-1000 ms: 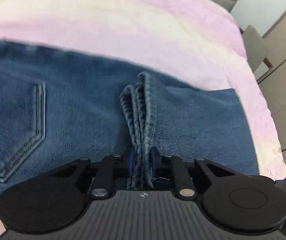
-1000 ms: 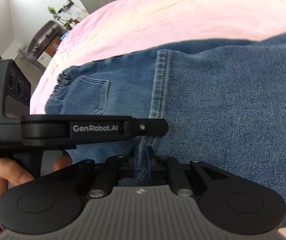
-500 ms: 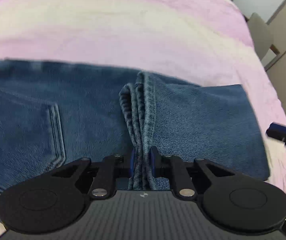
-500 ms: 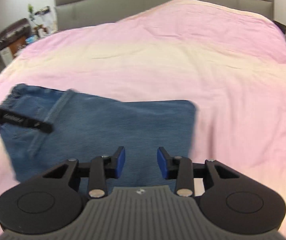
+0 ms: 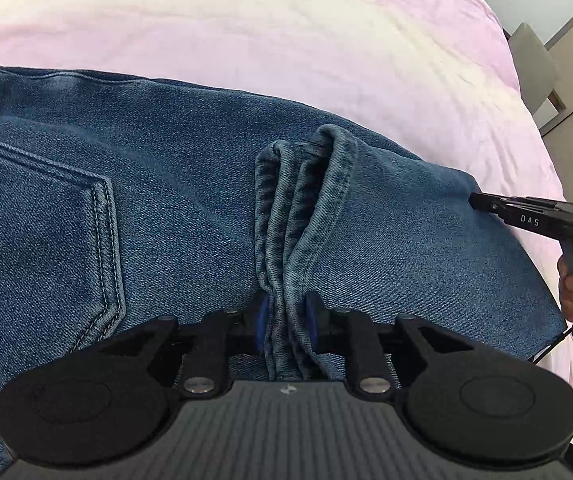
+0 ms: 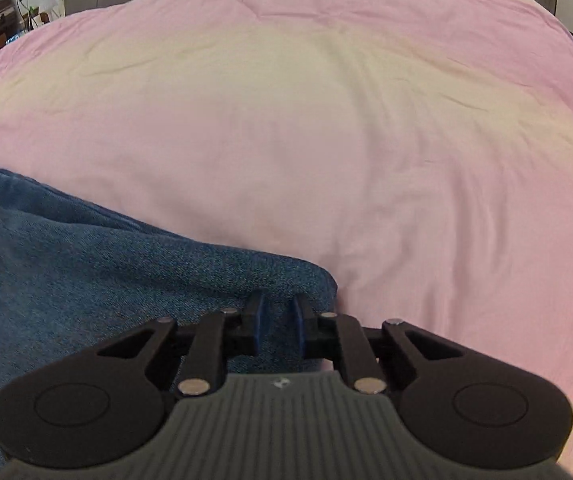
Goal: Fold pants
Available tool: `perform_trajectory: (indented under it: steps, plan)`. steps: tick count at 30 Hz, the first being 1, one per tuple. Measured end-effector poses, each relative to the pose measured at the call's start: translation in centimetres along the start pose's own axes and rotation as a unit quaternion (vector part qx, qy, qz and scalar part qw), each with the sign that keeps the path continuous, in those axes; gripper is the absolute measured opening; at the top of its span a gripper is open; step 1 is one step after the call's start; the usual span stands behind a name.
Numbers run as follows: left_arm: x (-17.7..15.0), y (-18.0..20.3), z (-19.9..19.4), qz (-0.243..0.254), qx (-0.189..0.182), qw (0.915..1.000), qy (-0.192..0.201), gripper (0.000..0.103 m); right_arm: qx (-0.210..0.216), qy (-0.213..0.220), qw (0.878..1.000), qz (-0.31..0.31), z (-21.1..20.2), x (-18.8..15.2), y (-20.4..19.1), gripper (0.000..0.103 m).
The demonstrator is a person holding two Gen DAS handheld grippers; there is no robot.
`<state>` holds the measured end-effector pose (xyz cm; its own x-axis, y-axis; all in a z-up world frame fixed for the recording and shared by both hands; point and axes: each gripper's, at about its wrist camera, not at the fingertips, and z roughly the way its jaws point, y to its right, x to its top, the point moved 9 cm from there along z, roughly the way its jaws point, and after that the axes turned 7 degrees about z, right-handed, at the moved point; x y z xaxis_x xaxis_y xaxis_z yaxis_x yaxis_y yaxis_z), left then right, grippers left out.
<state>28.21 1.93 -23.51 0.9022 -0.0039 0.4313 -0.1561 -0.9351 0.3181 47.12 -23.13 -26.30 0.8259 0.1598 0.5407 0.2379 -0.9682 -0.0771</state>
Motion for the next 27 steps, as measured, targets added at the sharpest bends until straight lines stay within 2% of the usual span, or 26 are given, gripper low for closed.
perform_trajectory:
  steps: [3,6,8,14,17,21,27]
  plan:
    - [-0.3,0.0,-0.1,-0.003,0.003,1.0,-0.001,0.026,-0.01,-0.005,1.0,-0.005,-0.7,0.3,-0.3,0.009]
    - [-0.5,0.4,-0.2,-0.001,0.011,0.9999,0.001,0.027,-0.009,-0.007,0.999,-0.035,-2.8,-0.2,-2.0,0.016]
    - [-0.6,0.5,0.0,-0.001,0.016,0.9999,0.003,0.027,-0.008,-0.01,0.998,-0.059,-4.7,-1.6,-2.7,0.017]
    - [-0.5,0.7,0.4,-0.004,0.022,0.9998,-0.002,0.028,0.02,-0.033,0.996,-0.081,-9.6,-7.2,-3.4,0.016]
    - [-0.5,0.9,0.6,0.004,0.031,0.9995,-0.004,0.029,0.021,-0.053,0.994,-0.089,-9.5,-10.1,-3.6,0.014]
    - [-0.5,1.2,1.0,0.008,0.036,0.9993,-0.001,0.03,0.021,-0.053,0.995,-0.079,-7.8,-12.3,-3.4,0.014]
    - [-0.5,1.6,0.5,-0.002,0.045,0.999,0.003,0.032,0.013,-0.068,0.995,-0.074,-6.6,-11.9,-3.7,0.013]
